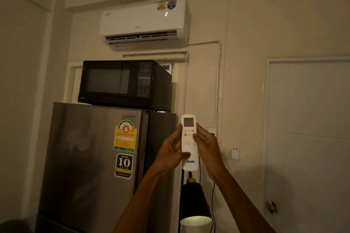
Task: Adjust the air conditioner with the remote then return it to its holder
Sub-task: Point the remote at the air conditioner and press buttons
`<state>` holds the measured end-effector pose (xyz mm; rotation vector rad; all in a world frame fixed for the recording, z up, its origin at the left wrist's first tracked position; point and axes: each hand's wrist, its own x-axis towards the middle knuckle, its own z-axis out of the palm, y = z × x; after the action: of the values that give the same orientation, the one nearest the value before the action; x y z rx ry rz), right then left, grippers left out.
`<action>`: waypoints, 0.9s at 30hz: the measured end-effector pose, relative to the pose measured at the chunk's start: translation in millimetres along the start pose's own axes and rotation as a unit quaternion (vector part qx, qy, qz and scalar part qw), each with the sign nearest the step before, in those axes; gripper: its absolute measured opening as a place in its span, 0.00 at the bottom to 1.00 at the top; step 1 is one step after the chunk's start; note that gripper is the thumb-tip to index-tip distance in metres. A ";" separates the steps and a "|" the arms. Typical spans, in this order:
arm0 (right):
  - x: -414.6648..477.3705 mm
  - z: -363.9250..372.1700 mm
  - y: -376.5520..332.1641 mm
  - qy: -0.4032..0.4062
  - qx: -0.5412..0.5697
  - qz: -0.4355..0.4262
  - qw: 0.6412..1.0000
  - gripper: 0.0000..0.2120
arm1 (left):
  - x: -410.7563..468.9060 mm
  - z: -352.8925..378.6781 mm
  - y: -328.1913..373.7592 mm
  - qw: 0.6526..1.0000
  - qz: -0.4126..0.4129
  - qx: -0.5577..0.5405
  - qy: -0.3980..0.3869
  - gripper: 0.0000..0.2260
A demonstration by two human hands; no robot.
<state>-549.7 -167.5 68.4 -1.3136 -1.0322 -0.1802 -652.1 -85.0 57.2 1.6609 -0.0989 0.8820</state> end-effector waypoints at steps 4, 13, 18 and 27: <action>-4.6 22.3 -13.5 0.020 -0.008 -0.002 1.000 0.20 | -7.1 -22.6 8.4 1.000 0.009 0.020 -0.010 0.38; -13.5 64.6 -37.2 0.055 -0.002 -0.023 0.998 0.20 | -21.9 -59.9 25.6 0.999 0.029 0.032 -0.008 0.37; -14.6 77.3 -41.4 0.049 0.011 -0.021 0.998 0.20 | -26.2 -72.6 28.2 0.998 0.030 0.049 -0.005 0.37; -15.0 77.6 -53.8 -0.080 0.040 -0.008 0.996 0.31 | -18.7 -92.2 33.3 0.998 0.027 0.049 -0.020 0.37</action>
<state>-632.8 -124.6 88.3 -1.2634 -1.1739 -0.0455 -727.4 -21.9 74.9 1.7753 -0.1295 0.9074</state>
